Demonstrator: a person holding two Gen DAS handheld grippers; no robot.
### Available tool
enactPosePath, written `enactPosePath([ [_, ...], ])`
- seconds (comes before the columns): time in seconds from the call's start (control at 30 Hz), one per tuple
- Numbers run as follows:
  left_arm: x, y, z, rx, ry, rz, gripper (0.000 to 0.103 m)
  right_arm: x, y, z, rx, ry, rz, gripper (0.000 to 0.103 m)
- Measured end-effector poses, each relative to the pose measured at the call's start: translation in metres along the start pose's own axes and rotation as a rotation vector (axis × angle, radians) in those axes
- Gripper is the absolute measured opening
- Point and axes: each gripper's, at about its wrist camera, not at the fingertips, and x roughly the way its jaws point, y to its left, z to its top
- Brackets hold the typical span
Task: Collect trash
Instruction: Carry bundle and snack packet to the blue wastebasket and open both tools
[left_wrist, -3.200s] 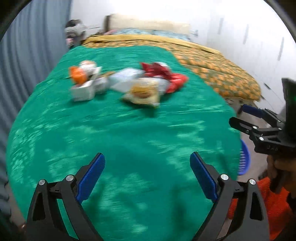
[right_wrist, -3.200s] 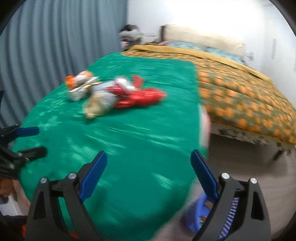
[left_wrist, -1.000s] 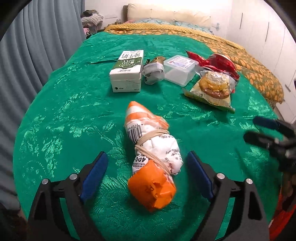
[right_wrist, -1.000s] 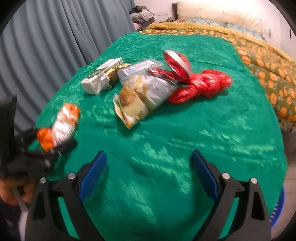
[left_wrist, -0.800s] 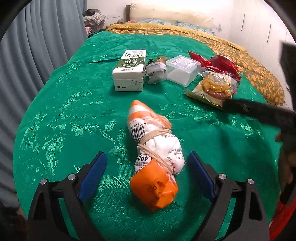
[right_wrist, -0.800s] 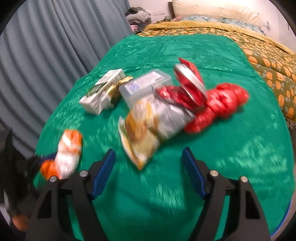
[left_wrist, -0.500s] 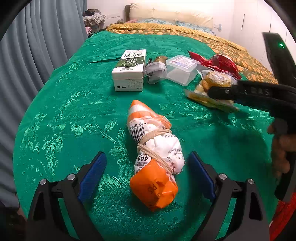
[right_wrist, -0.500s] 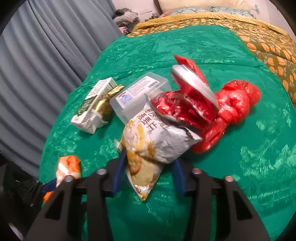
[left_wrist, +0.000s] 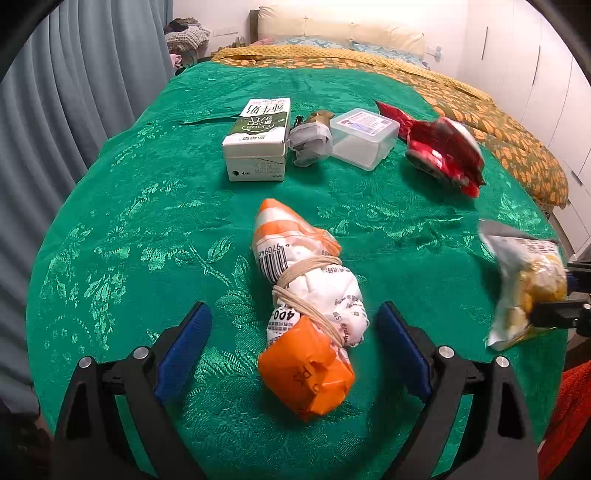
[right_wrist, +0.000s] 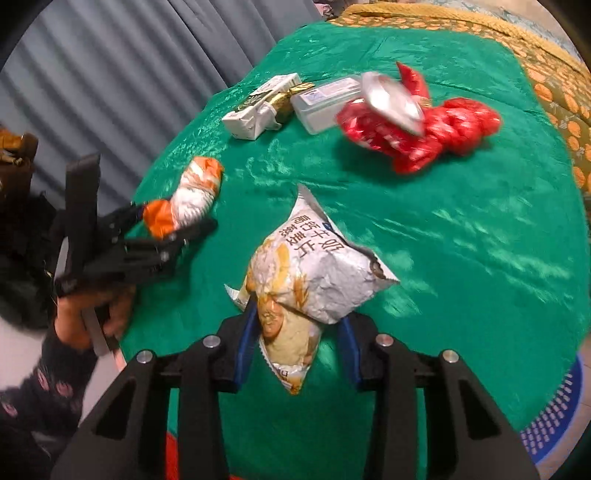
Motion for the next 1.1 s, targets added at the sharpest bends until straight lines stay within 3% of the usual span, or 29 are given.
enactPosePath([
  [0.03, 0.0, 0.0, 0.0, 0.0, 0.0, 0.002, 0.091, -0.003, -0.002, -0.002, 0.0, -0.009, -0.022, 0.046],
  [0.1, 0.0, 0.0, 0.0, -0.001, 0.0, 0.0, 0.091, -0.011, -0.008, -0.005, 0.005, -0.047, -0.092, 0.07],
  [0.3, -0.002, 0.003, -0.002, -0.016, -0.006, -0.018, 0.093, -0.026, -0.017, -0.017, 0.075, -0.14, -0.247, 0.074],
  [0.47, -0.019, 0.018, -0.012, -0.077, -0.038, -0.106, 0.095, -0.04, 0.0, -0.021, 0.085, -0.232, -0.251, 0.087],
  [0.57, -0.03, 0.021, -0.013, -0.079, -0.064, -0.146, 0.095, -0.029, 0.015, -0.012, 0.007, -0.215, -0.27, 0.087],
  [0.87, -0.006, -0.009, 0.003, 0.019, -0.01, -0.078, 0.095, 0.007, 0.028, 0.003, -0.07, -0.141, -0.341, 0.087],
  [0.93, -0.003, -0.014, 0.002, 0.041, -0.005, -0.046, 0.095, 0.009, 0.027, 0.004, -0.08, -0.132, -0.37, 0.074],
  [0.97, -0.004, -0.014, 0.002, 0.044, -0.005, -0.035, 0.095, 0.01, 0.025, 0.004, -0.085, -0.122, -0.382, 0.061],
  [1.03, -0.005, -0.013, 0.003, 0.04, -0.012, -0.02, 0.093, 0.006, 0.021, 0.002, -0.074, -0.12, -0.36, 0.051],
  [1.1, -0.005, -0.012, 0.004, 0.034, -0.008, -0.011, 0.08, 0.001, 0.018, 0.001, -0.065, -0.127, -0.347, 0.043],
])
